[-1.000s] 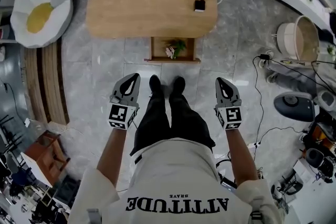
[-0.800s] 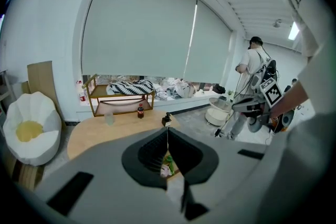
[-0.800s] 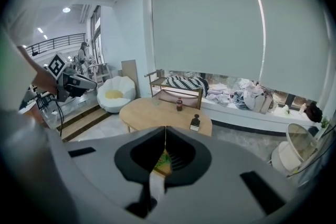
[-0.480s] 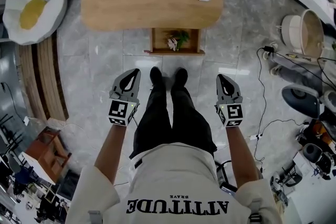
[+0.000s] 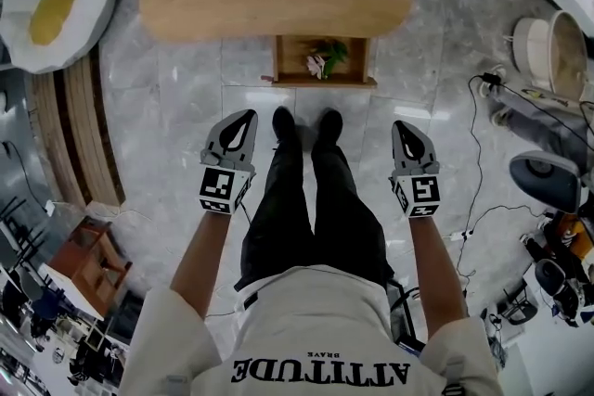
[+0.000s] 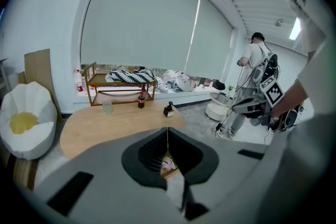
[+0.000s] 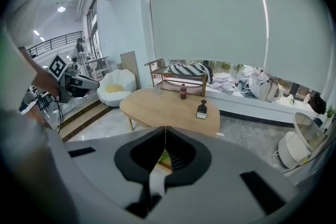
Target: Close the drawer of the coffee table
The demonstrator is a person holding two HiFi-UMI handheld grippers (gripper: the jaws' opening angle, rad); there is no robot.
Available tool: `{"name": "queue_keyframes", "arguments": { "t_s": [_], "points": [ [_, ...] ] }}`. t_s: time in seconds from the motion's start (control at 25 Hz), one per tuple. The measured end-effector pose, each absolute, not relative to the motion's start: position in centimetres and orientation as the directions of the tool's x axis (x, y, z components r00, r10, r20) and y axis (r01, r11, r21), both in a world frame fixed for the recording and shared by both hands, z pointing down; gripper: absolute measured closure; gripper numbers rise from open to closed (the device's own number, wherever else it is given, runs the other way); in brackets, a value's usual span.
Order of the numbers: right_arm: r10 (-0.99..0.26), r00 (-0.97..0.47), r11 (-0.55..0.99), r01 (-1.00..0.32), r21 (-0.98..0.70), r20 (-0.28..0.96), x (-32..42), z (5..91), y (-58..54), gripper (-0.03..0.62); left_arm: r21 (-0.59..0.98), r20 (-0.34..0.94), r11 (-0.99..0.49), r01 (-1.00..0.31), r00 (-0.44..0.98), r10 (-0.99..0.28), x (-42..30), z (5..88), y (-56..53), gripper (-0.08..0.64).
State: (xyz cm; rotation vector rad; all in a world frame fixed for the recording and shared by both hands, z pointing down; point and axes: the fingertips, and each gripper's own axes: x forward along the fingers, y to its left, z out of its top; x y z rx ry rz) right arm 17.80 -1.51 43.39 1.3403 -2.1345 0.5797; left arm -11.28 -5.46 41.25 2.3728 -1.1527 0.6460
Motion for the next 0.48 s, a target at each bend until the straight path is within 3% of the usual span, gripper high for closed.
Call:
{"name": "queue_keyframes", "arguments": {
  "t_s": [0.48],
  "points": [
    [-0.659, -0.328, 0.387, -0.919, -0.068, 0.677, 16.8, 50.8, -1.4, 0.572, 0.19, 0.599, -0.542, -0.819, 0.534, -0.597, -11.8, 48.8, -4.8, 0.538]
  ]
}}
